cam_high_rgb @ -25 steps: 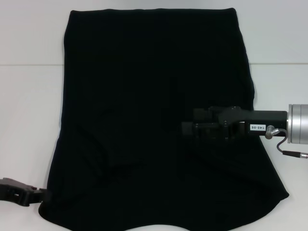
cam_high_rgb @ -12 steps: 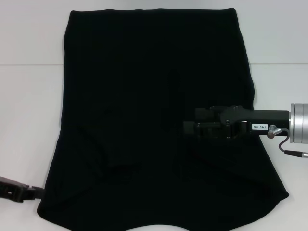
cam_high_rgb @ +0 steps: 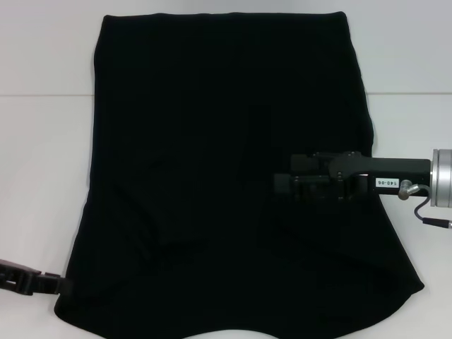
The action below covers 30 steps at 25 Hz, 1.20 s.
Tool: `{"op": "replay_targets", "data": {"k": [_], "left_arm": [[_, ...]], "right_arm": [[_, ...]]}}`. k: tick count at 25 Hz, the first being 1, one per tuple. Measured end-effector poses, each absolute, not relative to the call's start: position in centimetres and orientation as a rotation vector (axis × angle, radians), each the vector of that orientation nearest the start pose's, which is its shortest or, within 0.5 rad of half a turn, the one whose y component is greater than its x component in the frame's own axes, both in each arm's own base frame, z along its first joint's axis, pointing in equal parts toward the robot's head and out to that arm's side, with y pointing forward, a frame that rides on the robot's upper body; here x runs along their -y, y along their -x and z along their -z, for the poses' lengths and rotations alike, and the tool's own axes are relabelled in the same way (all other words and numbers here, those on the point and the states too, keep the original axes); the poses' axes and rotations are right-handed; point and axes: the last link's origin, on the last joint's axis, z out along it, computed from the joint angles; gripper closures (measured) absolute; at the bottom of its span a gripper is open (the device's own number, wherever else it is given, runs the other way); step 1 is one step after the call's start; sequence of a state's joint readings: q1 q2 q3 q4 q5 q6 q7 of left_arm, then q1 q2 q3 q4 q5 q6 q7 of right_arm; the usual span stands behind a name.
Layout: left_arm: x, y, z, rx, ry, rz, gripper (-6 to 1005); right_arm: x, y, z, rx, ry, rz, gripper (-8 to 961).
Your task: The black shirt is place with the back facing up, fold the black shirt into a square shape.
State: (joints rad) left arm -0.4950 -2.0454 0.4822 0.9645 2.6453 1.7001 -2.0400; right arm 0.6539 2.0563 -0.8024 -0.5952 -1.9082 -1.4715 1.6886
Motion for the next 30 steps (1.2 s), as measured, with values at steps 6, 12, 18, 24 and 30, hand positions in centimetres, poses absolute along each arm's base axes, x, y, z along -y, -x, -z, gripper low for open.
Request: {"op": "replay_targets", "data": {"k": [6, 12, 18, 24, 30], "left_arm": [[-29.7, 33.5, -6.6, 1.518, 2.443, 0.008, 582], [-29.7, 33.4, -6.2, 1.533, 2.454, -0.022, 365], [-29.6, 32.9, -5.2, 1.525, 2.5, -0.062, 115], [-29.8, 32.5, -4.8, 1.509, 2.518, -0.061, 110], [-30.3, 32.6, -4.4, 1.475, 2.506, -0.082, 135]], "right_arm": [[-36.5, -22.0, 0.9, -0.929, 2.73, -0.771, 70], [-36.6, -22.1, 0.6, -0.931, 2.723, -0.787, 70], [-36.7, -22.0, 0.6, -0.928, 2.719, -0.793, 71], [-36.7, -22.0, 0.5, -0.928, 2.717, -0.795, 71], [-36.8, -22.0, 0.4, -0.928, 2.713, -0.797, 69]]}}
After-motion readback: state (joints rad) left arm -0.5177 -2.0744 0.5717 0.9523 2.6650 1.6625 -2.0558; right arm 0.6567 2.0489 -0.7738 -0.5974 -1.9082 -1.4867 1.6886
